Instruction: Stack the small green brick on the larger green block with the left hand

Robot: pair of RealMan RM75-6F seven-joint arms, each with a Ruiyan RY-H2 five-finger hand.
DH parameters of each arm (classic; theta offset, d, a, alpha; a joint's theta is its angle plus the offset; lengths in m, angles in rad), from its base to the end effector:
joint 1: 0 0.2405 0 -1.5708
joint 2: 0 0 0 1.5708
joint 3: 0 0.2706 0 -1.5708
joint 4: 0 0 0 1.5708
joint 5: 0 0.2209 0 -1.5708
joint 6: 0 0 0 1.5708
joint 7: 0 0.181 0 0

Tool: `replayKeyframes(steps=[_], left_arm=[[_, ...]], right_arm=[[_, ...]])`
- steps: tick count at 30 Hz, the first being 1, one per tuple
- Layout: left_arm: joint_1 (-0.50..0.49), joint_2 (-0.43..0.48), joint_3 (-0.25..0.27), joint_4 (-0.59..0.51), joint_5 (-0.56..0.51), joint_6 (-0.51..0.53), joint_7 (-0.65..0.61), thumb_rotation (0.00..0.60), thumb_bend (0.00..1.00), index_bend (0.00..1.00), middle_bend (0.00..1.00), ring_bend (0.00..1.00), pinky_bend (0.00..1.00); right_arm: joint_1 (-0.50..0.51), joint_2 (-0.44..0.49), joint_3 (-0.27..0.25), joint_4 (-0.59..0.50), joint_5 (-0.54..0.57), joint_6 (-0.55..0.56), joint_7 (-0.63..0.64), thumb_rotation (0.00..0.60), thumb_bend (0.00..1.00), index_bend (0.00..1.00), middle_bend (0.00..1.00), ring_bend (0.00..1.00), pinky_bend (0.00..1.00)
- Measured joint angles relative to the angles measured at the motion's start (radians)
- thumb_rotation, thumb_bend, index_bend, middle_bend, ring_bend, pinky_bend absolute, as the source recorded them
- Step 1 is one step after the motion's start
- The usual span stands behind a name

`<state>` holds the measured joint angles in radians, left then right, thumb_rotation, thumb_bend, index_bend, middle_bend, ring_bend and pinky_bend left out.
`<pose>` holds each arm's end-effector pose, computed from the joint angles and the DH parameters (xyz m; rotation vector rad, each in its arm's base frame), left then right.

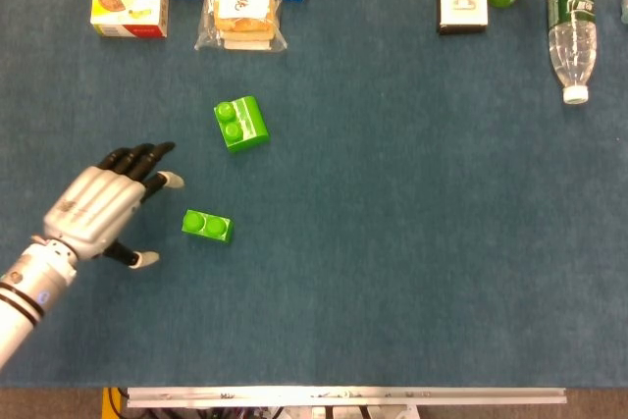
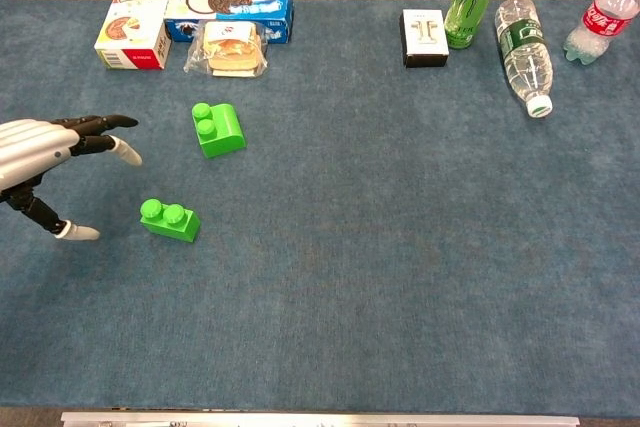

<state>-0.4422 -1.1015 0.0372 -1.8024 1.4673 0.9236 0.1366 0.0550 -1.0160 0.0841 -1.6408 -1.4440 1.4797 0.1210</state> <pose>-0.2473 0.2625 0.0411 -2.0230 -1.0904 -0.6944 -0.3410 -0.2173 0.1971 1.2817 -0.9501 0.9220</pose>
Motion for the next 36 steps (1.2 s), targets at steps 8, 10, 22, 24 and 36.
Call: replayKeyframes(steps=[8,10,22,24,36], left_arm=[[-0.031,-0.06,-0.003,0.026,-0.03,-0.03,0.052,0.6,0.0,0.24,0.0,0.0,0.09],[-0.038,-0.069,-0.004,0.03,-0.039,-0.038,0.064,0.6,0.0,0.24,0.0,0.0,0.09],[-0.08,-0.13,-0.013,0.045,-0.151,-0.078,0.178,0.6,0.02,0.31,0.0,0.0,0.09],[-0.086,-0.142,-0.014,0.052,-0.169,-0.079,0.201,0.6,0.02,0.31,0.0,0.0,0.09],[-0.11,-0.19,-0.013,0.075,-0.247,-0.064,0.285,0.6,0.13,0.33,0.0,0.0,0.09]], right_arm=[[-0.003,0.003,0.004,-0.002,0.003,0.002,0.005,0.6,0.19,0.28,0.34,0.27,0.45],[-0.005,0.004,0.005,-0.002,0.003,0.005,0.007,0.6,0.19,0.28,0.34,0.27,0.45],[-0.007,0.009,0.006,0.0,0.003,0.003,0.013,0.6,0.19,0.28,0.34,0.27,0.45],[-0.008,0.009,0.007,-0.001,0.004,0.003,0.015,0.6,0.19,0.28,0.34,0.27,0.45],[-0.006,0.009,0.008,-0.001,0.009,-0.007,0.009,0.6,0.19,0.28,0.34,0.27,0.45]])
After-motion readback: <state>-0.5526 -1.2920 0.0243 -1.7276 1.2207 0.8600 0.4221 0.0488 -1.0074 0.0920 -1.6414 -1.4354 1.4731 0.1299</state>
